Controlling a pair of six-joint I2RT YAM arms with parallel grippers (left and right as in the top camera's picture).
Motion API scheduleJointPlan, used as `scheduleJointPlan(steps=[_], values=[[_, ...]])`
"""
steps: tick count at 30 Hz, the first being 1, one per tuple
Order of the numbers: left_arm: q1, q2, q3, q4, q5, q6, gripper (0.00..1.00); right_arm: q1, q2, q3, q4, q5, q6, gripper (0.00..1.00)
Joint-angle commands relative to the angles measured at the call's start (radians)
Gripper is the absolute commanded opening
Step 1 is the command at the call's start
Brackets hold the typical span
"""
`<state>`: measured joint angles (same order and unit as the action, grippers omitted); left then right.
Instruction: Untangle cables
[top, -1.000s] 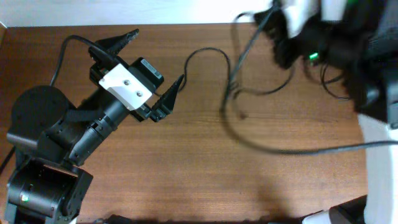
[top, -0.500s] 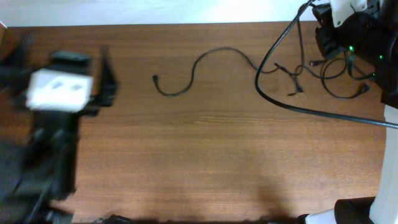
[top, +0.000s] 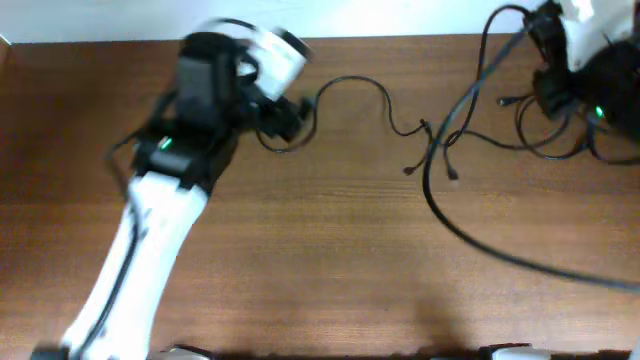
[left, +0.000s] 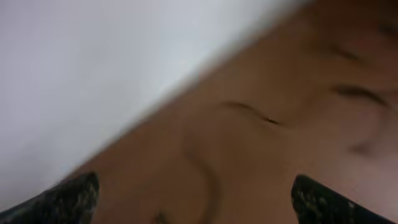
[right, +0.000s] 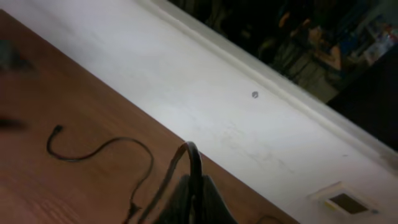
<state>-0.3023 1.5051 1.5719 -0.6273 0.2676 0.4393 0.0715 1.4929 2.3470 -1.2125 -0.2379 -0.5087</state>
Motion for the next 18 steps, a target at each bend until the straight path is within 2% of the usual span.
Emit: scheduleJointPlan(steps=[1,4,5,7,8,10,14,16,18], values=[[-0.002,0.109,-0.003,-0.022,0.444,0.276,0.99,0.000,-0.062,0.017,-0.049,-0.056,0.036,0.04],[-0.002,0.152,-0.003,-0.093,0.509,0.294,0.99,0.000,-0.171,0.017,-0.040,-0.136,0.050,0.04],[-0.002,0.161,-0.003,-0.127,0.612,0.385,0.99,0.000,-0.211,0.017,-0.040,-0.142,0.050,0.04],[-0.008,0.180,-0.003,-0.134,0.728,0.469,0.99,0.000,-0.254,0.017,-0.040,-0.143,0.049,0.04],[-0.017,0.193,-0.003,-0.130,0.721,0.483,0.98,0.000,-0.266,0.017,-0.043,-0.143,0.050,0.04],[-0.017,0.192,-0.002,-0.145,0.665,0.470,0.99,0.000,-0.224,0.017,-0.060,0.059,0.048,0.04],[0.016,0.093,0.014,-0.145,0.647,0.401,0.99,-0.032,-0.085,0.017,0.001,0.096,0.014,0.04],[0.045,-0.010,0.024,-0.144,0.576,0.361,0.99,-0.148,0.006,0.017,0.051,0.095,0.015,0.04],[0.044,-0.129,0.024,-0.144,0.438,0.304,0.99,-0.372,0.094,0.017,0.072,0.088,0.058,0.04]])
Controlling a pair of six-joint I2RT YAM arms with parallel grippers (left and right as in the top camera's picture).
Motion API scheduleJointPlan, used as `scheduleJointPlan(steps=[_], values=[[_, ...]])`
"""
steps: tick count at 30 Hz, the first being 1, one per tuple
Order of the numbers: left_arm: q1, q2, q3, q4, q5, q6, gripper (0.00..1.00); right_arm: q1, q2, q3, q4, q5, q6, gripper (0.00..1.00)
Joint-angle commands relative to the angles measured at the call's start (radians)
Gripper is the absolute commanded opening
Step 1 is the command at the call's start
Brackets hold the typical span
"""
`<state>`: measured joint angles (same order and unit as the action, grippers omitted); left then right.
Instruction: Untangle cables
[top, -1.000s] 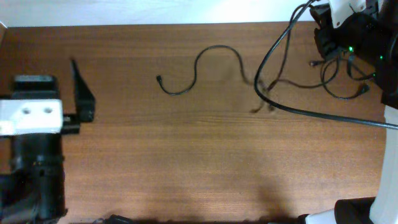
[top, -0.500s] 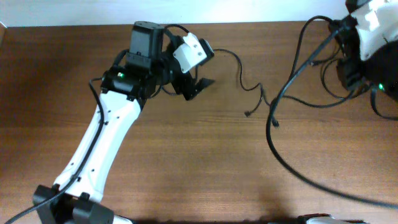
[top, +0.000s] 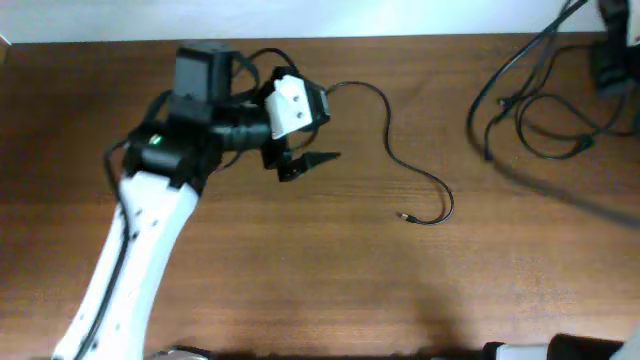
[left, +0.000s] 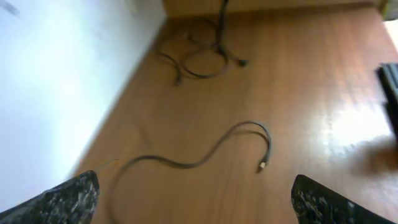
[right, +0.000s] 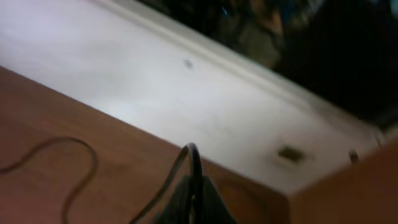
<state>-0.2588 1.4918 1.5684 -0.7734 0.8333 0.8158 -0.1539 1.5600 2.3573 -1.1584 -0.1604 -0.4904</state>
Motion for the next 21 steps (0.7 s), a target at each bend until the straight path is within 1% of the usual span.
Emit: scheduleJointPlan(steps=[1,3,4,5,6,7,8,10,14,16,18,21], values=[[0.001,-0.163,0.028,0.001,-0.164,-0.096,0.99,-0.258,0.063,0.006,0.027,-0.004,0.046,0.04],[0.001,-0.226,0.028,0.002,-0.233,-0.105,0.99,-0.433,0.116,0.006,0.056,-0.005,0.119,0.04],[0.001,-0.245,0.028,0.002,-0.249,-0.105,0.99,-0.527,0.154,0.006,0.066,-0.005,0.159,0.04],[0.001,-0.259,0.028,0.001,-0.256,-0.105,0.99,-0.591,0.190,0.006,0.067,-0.017,0.179,0.04],[0.001,-0.264,0.028,-0.003,-0.256,-0.105,0.99,-0.662,0.240,0.006,0.072,-0.069,0.201,0.04],[0.001,-0.264,0.028,-0.009,-0.256,-0.105,0.99,-0.701,0.276,0.006,0.082,-0.133,0.201,0.04],[0.001,-0.264,0.028,-0.014,-0.256,-0.105,0.99,-0.725,0.303,0.006,0.091,-0.165,0.202,0.04],[0.001,-0.264,0.028,-0.014,-0.258,-0.105,0.99,-0.760,0.397,0.006,0.131,-0.168,0.213,0.04],[0.001,-0.264,0.028,-0.022,-0.258,-0.120,0.99,-0.763,0.565,0.006,0.206,-0.169,0.211,0.04],[0.000,-0.264,0.028,-0.022,-0.258,-0.120,0.99,-0.772,0.654,0.003,0.190,-0.165,0.200,0.04],[0.000,-0.264,0.028,-0.021,-0.258,-0.136,0.99,-0.784,0.773,0.003,0.114,-0.119,0.177,0.04],[0.000,-0.264,0.028,-0.021,-0.258,-0.151,0.99,-0.827,0.813,0.002,0.078,-0.116,0.155,0.04]])
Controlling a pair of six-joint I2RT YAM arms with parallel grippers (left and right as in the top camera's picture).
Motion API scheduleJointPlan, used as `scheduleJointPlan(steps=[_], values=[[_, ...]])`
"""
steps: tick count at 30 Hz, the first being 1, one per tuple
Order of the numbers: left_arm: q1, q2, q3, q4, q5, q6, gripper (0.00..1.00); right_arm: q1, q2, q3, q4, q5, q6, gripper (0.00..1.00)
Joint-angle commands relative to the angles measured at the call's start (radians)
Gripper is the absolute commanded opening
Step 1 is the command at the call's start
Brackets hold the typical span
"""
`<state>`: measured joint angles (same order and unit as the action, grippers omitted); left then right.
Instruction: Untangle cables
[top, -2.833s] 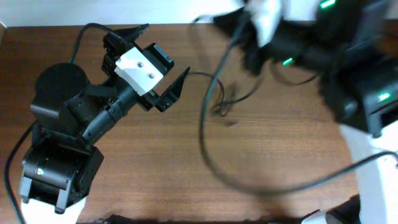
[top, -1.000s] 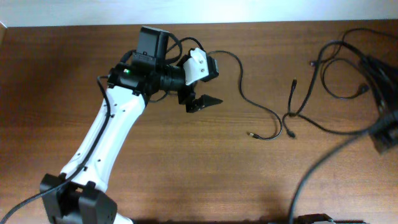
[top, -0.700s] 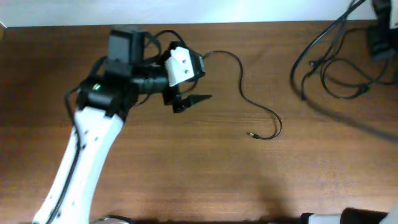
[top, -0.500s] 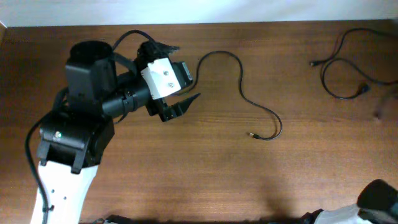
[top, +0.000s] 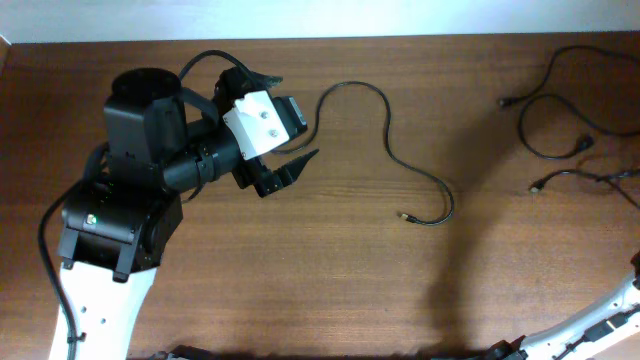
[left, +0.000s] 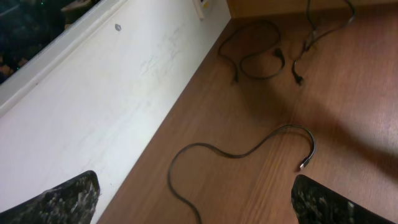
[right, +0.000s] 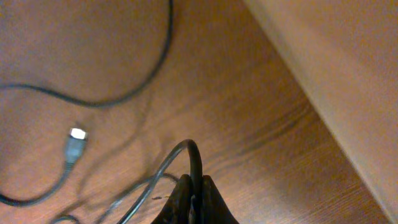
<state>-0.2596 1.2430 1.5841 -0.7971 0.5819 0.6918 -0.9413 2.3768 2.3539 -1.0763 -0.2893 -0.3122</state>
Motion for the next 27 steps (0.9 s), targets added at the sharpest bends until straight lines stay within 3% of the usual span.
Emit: scheduleJointPlan(steps=[1,2,3,4,5,6,7,8,10,12,14,16,18,21,22,26,27], values=[[0.000,-0.015,0.012,0.002,-0.006,-0.027,0.99,-0.056,-0.004,0.005,-0.006,0.013,-0.023,0.04],[0.000,-0.015,0.012,0.002,-0.006,-0.027,0.99,-0.087,-0.002,0.005,-0.009,-0.012,-0.023,0.04],[0.000,-0.015,0.012,0.002,-0.006,-0.027,0.99,-0.115,-0.009,0.005,-0.019,-0.138,-0.024,0.40],[0.000,-0.015,0.012,0.002,-0.006,-0.027,0.99,-0.141,-0.029,0.006,-0.021,-0.355,-0.086,0.46],[0.000,-0.015,0.012,0.002,-0.006,-0.027,0.99,-0.149,-0.048,0.008,-0.019,-0.431,-0.100,0.45],[0.000,-0.015,0.012,0.002,-0.006,-0.027,0.99,-0.153,-0.086,0.008,-0.004,-0.476,-0.098,0.99],[0.000,-0.015,0.012,0.002,-0.006,-0.027,0.99,-0.152,-0.143,0.008,0.007,-0.496,-0.059,0.99],[0.000,-0.015,0.012,0.002,-0.007,-0.026,0.99,-0.145,-0.198,0.008,0.036,-0.506,0.068,0.99],[0.001,-0.015,0.012,-0.002,-0.008,-0.026,0.99,-0.099,-0.291,0.008,0.030,-0.520,0.116,0.99],[0.000,-0.015,0.012,-0.001,-0.044,-0.026,0.99,0.053,-0.435,0.008,0.011,-0.512,0.112,0.99],[0.000,-0.015,0.012,-0.001,-0.068,-0.026,0.99,0.299,-0.546,0.008,-0.030,-0.512,-0.019,0.99],[0.000,-0.018,0.012,-0.001,-0.068,-0.026,0.99,0.580,-0.573,0.008,-0.053,-0.549,-0.047,0.99],[0.000,-0.039,0.012,0.001,-0.114,-0.027,0.99,0.781,-0.531,0.007,-0.052,-0.544,-0.055,0.99],[0.001,-0.098,0.012,0.002,-0.208,-0.043,0.99,1.001,-0.426,0.007,-0.034,-0.069,-0.014,0.99],[0.001,-0.121,0.012,-0.002,-0.237,-0.053,0.99,1.033,-0.364,0.007,-0.008,0.039,0.055,1.00],[0.001,-0.150,0.012,-0.009,-0.249,-0.072,0.99,1.048,-0.093,0.007,0.049,0.039,0.433,0.97],[0.000,-0.150,0.012,-0.009,-0.249,-0.072,0.99,1.072,-0.042,0.007,0.048,0.068,0.442,0.95]])
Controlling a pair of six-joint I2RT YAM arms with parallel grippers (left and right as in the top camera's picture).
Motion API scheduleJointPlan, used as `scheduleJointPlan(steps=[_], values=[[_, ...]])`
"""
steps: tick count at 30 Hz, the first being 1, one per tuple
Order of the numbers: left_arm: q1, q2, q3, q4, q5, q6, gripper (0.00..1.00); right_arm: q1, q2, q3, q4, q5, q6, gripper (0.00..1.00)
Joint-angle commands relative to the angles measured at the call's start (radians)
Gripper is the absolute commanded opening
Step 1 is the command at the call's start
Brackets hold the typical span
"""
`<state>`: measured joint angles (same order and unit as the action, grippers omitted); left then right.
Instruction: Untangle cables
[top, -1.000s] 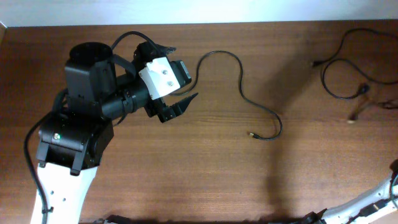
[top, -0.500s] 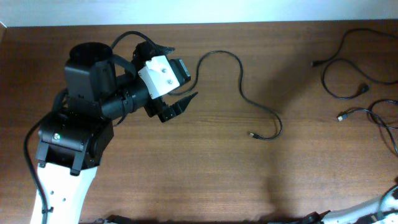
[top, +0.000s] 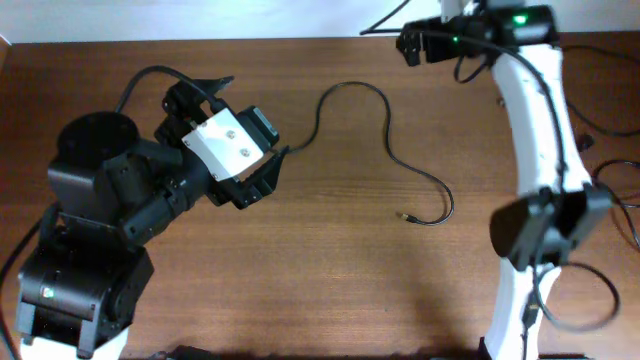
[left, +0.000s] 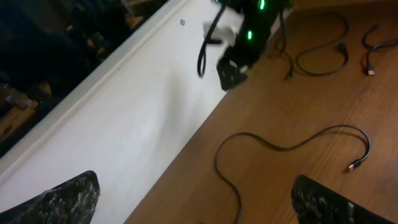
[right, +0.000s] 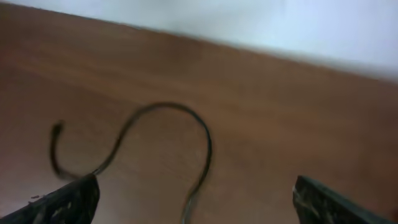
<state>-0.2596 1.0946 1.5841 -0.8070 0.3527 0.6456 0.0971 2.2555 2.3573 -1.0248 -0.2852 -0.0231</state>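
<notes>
A thin black cable (top: 388, 140) lies alone in a long wave across the middle of the wooden table (top: 330, 280); the same cable (left: 281, 147) shows in the left wrist view. My left gripper (left: 193, 200) hangs open well above its left end, holding nothing. My right gripper (right: 194, 200) is open too, high over the table's back edge, with a cable loop (right: 186, 121) below it. In the left wrist view the right arm's head (left: 239, 46) shows by the white wall. More black cables (left: 323, 56) lie at the far right.
The right arm (top: 540, 130) stretches from the front right up across the table to the back. The bulky left arm (top: 110, 230) covers the left side. A white wall (left: 124, 106) runs along the table's back edge. Loose cable ends (top: 588, 135) sit by the right edge.
My right gripper was shut on a black cable low at the far right; now it is open, holding nothing, at the back middle. My left arm has shifted left, still open.
First the cables lay crossed between the middle and right, my right gripper shut on one. Then the thin cable lay alone in the middle, the others off to the right. The right gripper still held its cable low at the far right, and now it is open.
</notes>
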Motion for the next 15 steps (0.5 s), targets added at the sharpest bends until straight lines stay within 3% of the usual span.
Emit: scheduleJointPlan(steps=[1,4,13,14,15], values=[[0.001,-0.002,0.012,0.001,-0.020,-0.026,0.99,0.057,0.105,0.004,-0.008,0.129,0.155,0.95],[0.000,0.001,0.012,0.001,-0.020,-0.050,0.99,0.137,0.158,0.003,-0.041,0.272,0.133,0.96],[0.000,-0.024,0.012,-0.093,-0.019,-0.060,0.99,0.151,0.366,-0.001,-0.113,0.276,0.133,0.95],[0.000,-0.030,0.012,-0.097,-0.017,-0.060,0.99,0.150,0.385,-0.005,-0.120,0.279,0.133,0.87],[0.000,-0.034,0.012,-0.103,-0.017,-0.060,0.99,0.150,0.401,-0.012,-0.124,0.280,0.133,0.18]])
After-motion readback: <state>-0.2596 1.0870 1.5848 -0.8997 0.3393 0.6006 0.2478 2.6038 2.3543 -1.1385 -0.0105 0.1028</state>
